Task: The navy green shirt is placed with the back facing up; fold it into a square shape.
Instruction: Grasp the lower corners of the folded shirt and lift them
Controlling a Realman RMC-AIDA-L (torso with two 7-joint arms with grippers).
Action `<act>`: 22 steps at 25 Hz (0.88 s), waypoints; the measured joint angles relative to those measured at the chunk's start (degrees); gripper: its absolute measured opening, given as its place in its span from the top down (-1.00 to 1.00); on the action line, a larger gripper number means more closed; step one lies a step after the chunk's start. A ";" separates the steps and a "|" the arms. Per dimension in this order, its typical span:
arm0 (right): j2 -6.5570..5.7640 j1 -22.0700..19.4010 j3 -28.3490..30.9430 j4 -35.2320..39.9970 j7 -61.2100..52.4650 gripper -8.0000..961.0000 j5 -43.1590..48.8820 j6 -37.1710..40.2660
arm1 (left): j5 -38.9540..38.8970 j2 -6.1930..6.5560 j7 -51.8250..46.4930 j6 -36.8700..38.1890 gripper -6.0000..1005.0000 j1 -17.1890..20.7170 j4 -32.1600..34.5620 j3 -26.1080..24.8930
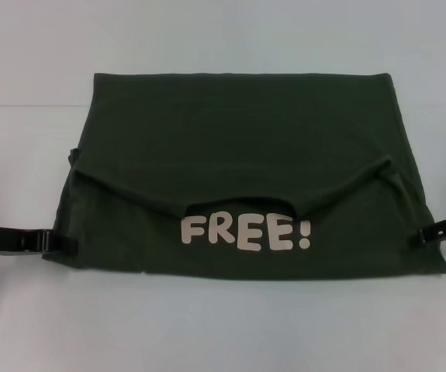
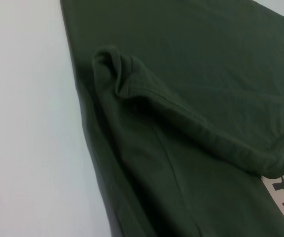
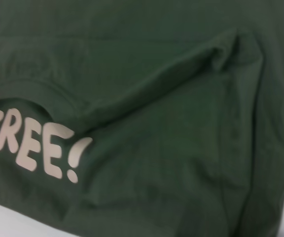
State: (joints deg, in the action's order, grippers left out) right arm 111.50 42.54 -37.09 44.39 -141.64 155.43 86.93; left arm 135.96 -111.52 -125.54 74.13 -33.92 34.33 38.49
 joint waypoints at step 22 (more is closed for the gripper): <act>0.94 1.07 -1.36 -5.04 0.28 -0.79 0.11 -4.38 | -0.07 -0.01 -0.04 -0.49 0.92 -0.41 0.04 -0.61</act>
State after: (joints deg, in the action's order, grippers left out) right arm 112.44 43.62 -38.45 39.35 -141.36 155.54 82.55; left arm 135.89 -111.53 -125.58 73.64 -34.33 34.37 37.88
